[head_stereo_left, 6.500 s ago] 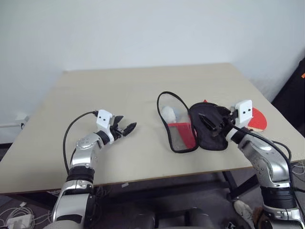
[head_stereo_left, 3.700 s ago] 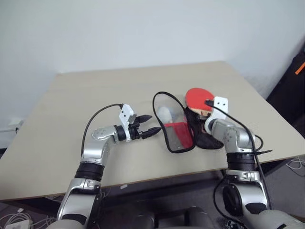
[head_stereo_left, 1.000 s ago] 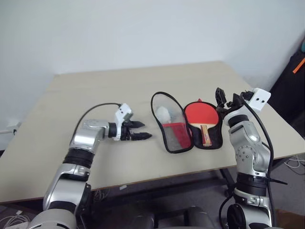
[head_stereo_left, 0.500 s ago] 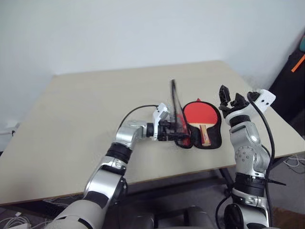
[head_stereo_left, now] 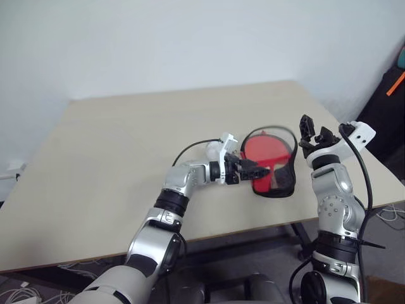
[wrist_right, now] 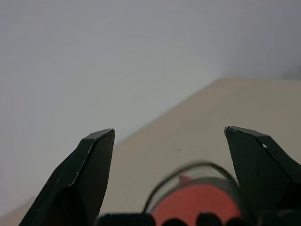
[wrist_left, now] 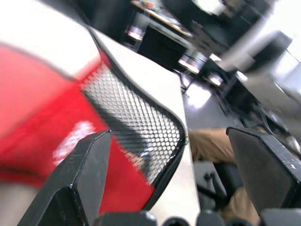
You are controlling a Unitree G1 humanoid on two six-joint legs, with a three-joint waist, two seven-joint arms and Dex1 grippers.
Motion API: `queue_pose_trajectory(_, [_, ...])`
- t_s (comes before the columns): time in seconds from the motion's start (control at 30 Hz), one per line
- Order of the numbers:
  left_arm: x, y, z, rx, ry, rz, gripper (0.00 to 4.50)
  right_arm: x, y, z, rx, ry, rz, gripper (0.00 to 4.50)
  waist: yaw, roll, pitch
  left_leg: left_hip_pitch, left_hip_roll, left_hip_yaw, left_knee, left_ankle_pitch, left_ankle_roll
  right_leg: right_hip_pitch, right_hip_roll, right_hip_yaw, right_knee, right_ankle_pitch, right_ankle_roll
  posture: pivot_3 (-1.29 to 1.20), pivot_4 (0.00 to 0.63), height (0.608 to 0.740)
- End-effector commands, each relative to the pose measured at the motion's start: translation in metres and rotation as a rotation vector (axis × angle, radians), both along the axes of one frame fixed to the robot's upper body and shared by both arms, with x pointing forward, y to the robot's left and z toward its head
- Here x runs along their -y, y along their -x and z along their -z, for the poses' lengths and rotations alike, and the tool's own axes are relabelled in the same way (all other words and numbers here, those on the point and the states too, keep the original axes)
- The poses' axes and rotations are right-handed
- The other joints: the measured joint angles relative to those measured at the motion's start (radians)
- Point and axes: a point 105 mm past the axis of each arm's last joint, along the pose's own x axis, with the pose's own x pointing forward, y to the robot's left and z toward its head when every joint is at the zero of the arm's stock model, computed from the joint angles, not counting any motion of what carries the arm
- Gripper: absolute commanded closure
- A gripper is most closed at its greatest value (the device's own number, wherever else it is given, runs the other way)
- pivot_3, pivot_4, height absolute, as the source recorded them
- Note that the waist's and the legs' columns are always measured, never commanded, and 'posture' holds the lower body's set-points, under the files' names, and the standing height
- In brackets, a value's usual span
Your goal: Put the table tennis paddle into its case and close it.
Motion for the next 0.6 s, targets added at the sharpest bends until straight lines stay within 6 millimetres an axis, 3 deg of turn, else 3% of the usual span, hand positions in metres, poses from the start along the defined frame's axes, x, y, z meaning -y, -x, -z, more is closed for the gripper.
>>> queue_pose_trajectory(0.03, [-0.008, -0.011, -0.014, -0.014, 0.011, -0.054, 0.34, -0.004, -0.002, -0.006, -0.007, 0.128, -0.022, 0.45, 0.000, 0.000, 0.000, 0.000, 0.000, 0.000, 0.000, 0.000, 0.000, 0.000, 0.000, 0.000, 0.000, 0.000, 0.000, 0.00, 0.000, 0.740])
queue_pose_trajectory(0.17, [-0.015, -0.013, 0.005, -0.076, -0.086, -0.099, 0.34, -0.016, -0.004, 0.012, -0.094, 0.340, -0.130, 0.45, 0.000, 0.000, 0.000, 0.000, 0.000, 0.001, 0.000, 0.000, 0.000, 0.000, 0.000, 0.000, 0.000, 0.000, 0.000, 0.00, 0.000, 0.740])
queue_pose_trajectory(0.47, [-0.001, -0.007, 0.041, -0.328, -0.220, -0.182, 0.34, -0.010, -0.003, 0.019, -0.141, 0.384, -0.141, 0.45, 0.001, 0.000, 0.000, 0.000, -0.001, 0.000, 0.001, 0.000, 0.000, 0.001, -0.001, 0.000, 0.000, 0.000, 0.001, 0.00, 0.000, 0.740])
queue_pose_trajectory(0.6, [0.010, -0.007, 0.045, -0.468, -0.198, -0.218, 0.34, -0.015, 0.001, 0.037, -0.239, 0.508, -0.231, 0.45, 0.003, -0.001, 0.000, 0.000, -0.001, 0.000, 0.001, 0.000, 0.000, 0.001, -0.001, -0.001, -0.001, -0.001, 0.002, 0.00, 0.000, 0.740])
